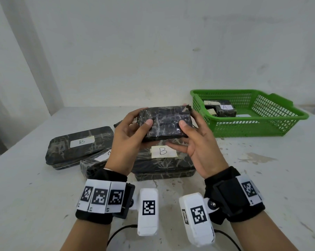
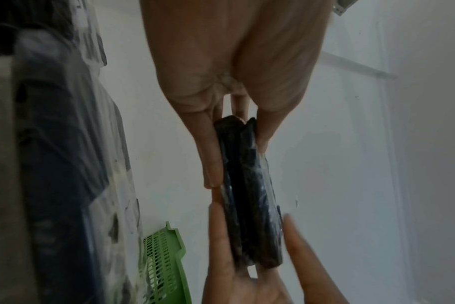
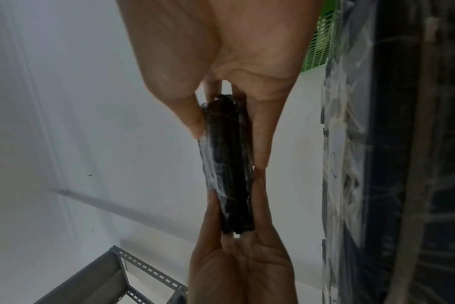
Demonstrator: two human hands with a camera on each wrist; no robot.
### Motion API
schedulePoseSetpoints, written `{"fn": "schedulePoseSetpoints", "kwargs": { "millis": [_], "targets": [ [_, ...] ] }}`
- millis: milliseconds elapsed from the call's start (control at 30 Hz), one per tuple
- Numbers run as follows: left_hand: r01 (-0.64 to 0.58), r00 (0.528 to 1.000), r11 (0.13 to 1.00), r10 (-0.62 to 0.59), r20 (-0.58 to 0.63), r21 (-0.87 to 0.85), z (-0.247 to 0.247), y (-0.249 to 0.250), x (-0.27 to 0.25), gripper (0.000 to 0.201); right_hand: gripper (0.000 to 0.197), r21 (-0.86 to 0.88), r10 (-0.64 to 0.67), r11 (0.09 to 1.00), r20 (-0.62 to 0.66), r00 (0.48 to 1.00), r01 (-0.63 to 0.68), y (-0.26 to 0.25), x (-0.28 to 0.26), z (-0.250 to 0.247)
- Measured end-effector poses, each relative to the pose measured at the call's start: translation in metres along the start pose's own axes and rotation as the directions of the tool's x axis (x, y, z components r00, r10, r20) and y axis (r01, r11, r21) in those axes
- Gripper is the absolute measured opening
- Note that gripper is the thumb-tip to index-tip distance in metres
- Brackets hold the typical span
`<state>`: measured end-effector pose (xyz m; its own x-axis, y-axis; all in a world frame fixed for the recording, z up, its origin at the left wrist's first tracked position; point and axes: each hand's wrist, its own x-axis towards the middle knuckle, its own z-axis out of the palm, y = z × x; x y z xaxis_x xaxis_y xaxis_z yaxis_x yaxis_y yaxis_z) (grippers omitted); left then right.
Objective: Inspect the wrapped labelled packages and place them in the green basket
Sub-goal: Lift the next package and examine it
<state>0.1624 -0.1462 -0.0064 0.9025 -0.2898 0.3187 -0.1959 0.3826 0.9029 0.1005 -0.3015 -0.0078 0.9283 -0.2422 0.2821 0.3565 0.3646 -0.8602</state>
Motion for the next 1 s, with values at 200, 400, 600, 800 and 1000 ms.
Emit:
{"fn": "schedulePoseSetpoints", "kwargs": {
  "millis": [200,400,600,800,1000],
  "targets": [
    [-0.001,0.993,1.0,-0.003,0.119,0.031,0.0022,-0.0013,-0.0031,0.017,0.037,-0.098,-0.055,0.994,-0.103,0.993,0.045,-0.0002,0.0019,-0.0043],
    [-0.007,0.991,0.996,-0.005,0.13,0.087,0.0053,-0.0003,-0.005,0.026,0.023,-0.163,-0.097,0.983,-0.099,0.99,0.08,0.0012,0.0014,-0.0056],
    [-0.026,0.993,0.992,0.011,0.121,0.122,0.0,-0.0045,-0.0015,0.007,0.049,-0.193,-0.042,0.981,-0.08,0.996,0.026,-0.0023,-0.0013,-0.002],
    [-0.025,0.984,0.989,-0.002,0.18,0.148,0.0055,-0.0015,-0.006,0.026,0.019,-0.251,-0.187,0.958,-0.19,0.964,0.136,0.005,0.0016,-0.0044],
    [-0.117,0.985,0.97,0.085,0.153,0.214,0.0011,-0.0038,-0.0023,0.016,0.035,-0.246,-0.105,0.967,-0.145,0.984,0.067,0.0012,-0.0032,0.0014]
  ]
}}
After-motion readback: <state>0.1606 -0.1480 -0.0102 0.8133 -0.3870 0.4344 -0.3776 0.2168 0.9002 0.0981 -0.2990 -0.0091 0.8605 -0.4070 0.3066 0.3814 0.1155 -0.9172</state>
